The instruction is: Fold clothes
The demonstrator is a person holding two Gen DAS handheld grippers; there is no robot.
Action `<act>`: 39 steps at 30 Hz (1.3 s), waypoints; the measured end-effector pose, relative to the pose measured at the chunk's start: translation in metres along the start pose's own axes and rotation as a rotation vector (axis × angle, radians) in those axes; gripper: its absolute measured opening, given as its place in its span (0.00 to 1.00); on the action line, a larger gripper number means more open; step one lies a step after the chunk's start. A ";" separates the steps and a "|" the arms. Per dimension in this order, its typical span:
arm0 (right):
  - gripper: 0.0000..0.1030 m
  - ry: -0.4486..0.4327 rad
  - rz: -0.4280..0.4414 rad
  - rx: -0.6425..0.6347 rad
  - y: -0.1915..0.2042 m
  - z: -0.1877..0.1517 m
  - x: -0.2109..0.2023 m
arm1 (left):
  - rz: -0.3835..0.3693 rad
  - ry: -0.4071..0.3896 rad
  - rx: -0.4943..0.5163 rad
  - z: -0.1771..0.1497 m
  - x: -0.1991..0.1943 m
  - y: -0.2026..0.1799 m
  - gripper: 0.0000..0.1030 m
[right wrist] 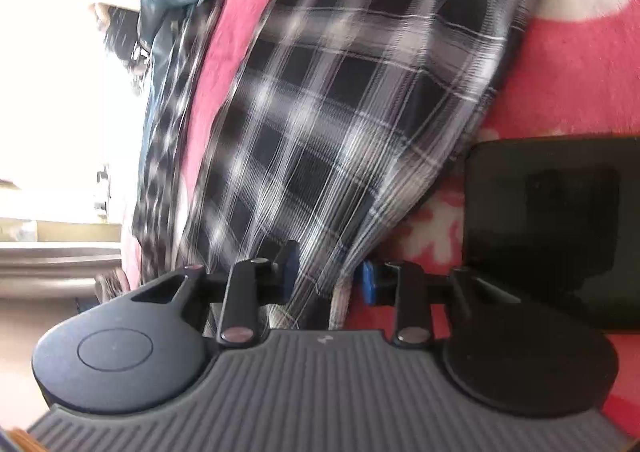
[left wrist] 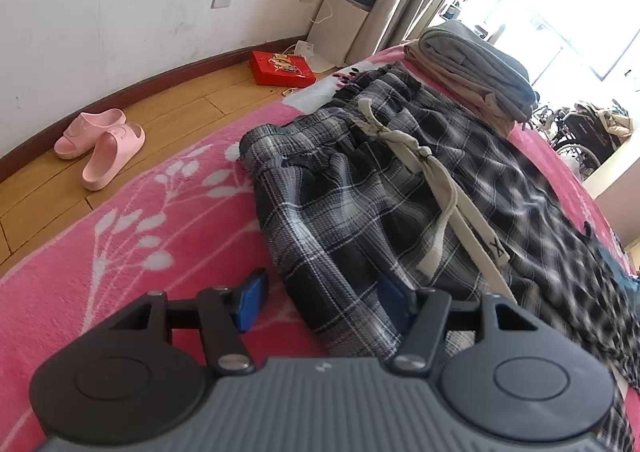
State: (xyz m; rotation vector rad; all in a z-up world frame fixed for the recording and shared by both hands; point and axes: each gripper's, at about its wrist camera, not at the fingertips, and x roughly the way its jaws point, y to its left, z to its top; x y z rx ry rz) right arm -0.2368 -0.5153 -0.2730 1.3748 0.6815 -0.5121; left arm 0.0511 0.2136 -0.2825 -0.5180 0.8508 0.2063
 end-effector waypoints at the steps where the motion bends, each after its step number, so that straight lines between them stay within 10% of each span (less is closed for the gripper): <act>1: 0.09 -0.006 -0.006 0.004 -0.002 0.002 -0.002 | -0.002 -0.003 -0.005 0.000 0.000 0.001 0.59; 15: 0.03 -0.075 0.029 -0.033 0.009 0.023 -0.006 | -0.050 -0.043 -0.176 0.021 0.011 0.026 0.36; 18: 0.02 -0.080 0.034 -0.040 0.012 0.024 -0.006 | -0.042 -0.045 -0.172 0.026 0.016 0.024 0.05; 39: 0.01 -0.144 0.333 -0.183 0.135 0.089 0.033 | 0.151 -0.098 -0.107 0.116 -0.007 -0.093 0.05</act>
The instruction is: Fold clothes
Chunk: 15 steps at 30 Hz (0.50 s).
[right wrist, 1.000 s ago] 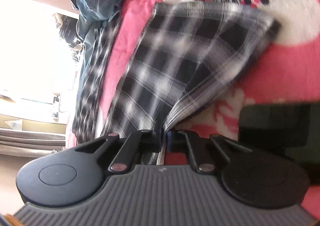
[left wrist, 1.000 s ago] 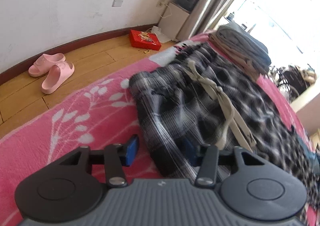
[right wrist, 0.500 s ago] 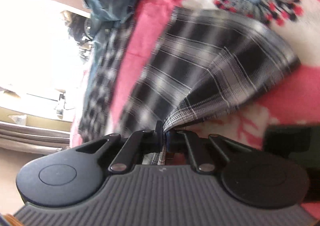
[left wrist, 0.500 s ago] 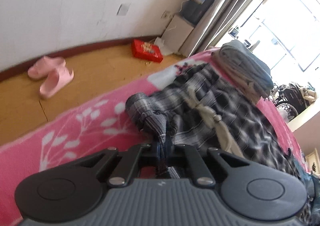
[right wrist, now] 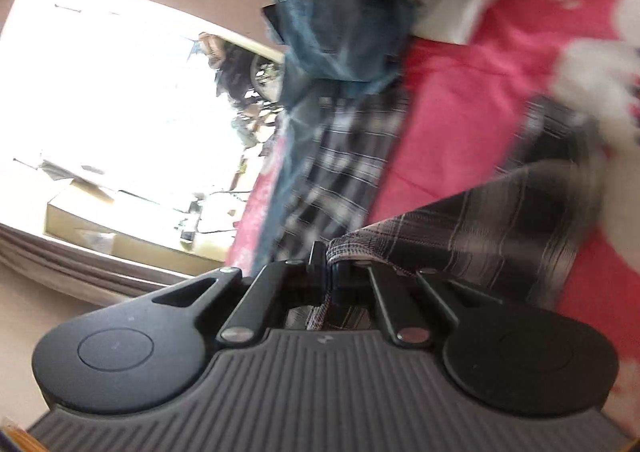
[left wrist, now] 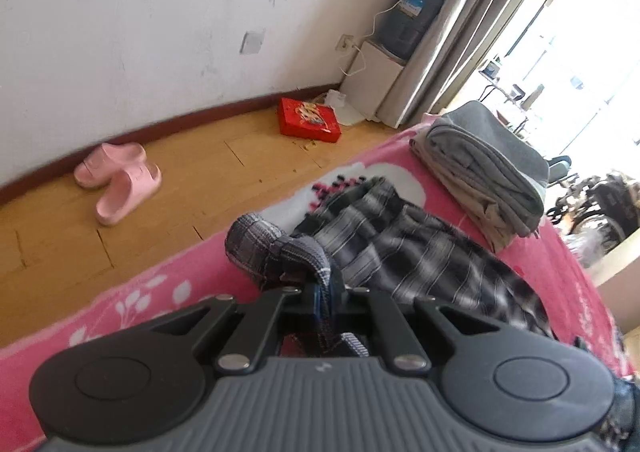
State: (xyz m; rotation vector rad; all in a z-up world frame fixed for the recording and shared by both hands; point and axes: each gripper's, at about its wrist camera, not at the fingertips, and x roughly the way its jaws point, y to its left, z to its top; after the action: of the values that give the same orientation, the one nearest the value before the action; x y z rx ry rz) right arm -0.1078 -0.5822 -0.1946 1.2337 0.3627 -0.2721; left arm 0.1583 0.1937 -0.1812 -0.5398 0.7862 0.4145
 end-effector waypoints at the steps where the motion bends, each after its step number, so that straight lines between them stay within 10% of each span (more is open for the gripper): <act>1: 0.01 0.011 0.014 -0.003 0.003 0.006 0.010 | 0.028 0.001 0.015 0.003 0.000 -0.010 0.05; 9: 0.01 0.121 0.090 0.039 0.010 0.049 0.092 | 0.301 0.013 0.205 0.019 0.005 -0.090 0.05; 15: 0.01 0.125 0.060 0.106 0.023 0.062 0.130 | 0.273 0.041 0.094 0.046 0.018 -0.107 0.05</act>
State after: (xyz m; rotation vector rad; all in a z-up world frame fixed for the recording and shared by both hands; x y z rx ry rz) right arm 0.0272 -0.6351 -0.2106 1.3676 0.4224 -0.1647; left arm 0.2530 0.1397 -0.1359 -0.3543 0.9183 0.6165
